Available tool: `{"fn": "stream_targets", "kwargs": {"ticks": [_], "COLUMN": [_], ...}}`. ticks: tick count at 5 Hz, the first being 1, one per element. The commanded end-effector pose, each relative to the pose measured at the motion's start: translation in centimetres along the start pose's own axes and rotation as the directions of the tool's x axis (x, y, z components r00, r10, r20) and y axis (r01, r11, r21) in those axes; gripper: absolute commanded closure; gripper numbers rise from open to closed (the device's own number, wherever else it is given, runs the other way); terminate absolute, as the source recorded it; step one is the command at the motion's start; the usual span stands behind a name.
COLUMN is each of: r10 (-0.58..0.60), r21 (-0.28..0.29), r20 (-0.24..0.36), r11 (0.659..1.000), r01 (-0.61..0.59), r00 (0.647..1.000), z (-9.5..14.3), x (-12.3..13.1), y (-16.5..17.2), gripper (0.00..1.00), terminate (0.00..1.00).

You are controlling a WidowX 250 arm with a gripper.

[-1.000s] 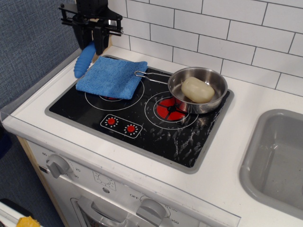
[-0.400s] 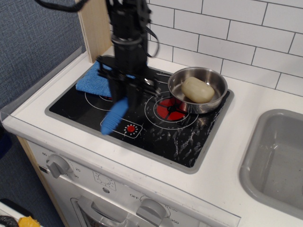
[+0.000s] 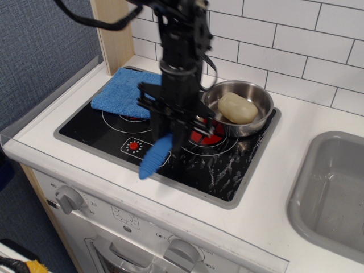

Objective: Move the blue spoon in front of the metal pot.

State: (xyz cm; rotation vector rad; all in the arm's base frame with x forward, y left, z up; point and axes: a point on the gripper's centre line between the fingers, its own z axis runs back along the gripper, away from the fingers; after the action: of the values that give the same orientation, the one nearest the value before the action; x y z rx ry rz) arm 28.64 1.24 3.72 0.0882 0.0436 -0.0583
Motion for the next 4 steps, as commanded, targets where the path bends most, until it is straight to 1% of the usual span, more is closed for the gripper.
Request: {"fn": "stream_targets", "kwargs": {"ticks": [1, 2, 3, 4], "r10": [0.025, -0.001, -0.028, -0.019], "r21": [0.015, 0.020, 0.021, -0.011], "r20": [0.009, 0.010, 0.019, 0.038], "r11": [1.000, 1.000, 0.999, 1.000], "r01": [-0.025, 0.001, 0.027, 0.020], "r00": [1.000, 1.000, 0.999, 0.999], "z": [-0.8, -1.3, -1.2, -0.6], "x": [-0.5, -0.4, -0.6, -0.9], "y": [-2.5, -3.2, -3.6, -3.5], "gripper": [1.00, 1.00, 0.00, 0.00], "terminate": [0.00, 0.00, 0.00, 0.00]}}
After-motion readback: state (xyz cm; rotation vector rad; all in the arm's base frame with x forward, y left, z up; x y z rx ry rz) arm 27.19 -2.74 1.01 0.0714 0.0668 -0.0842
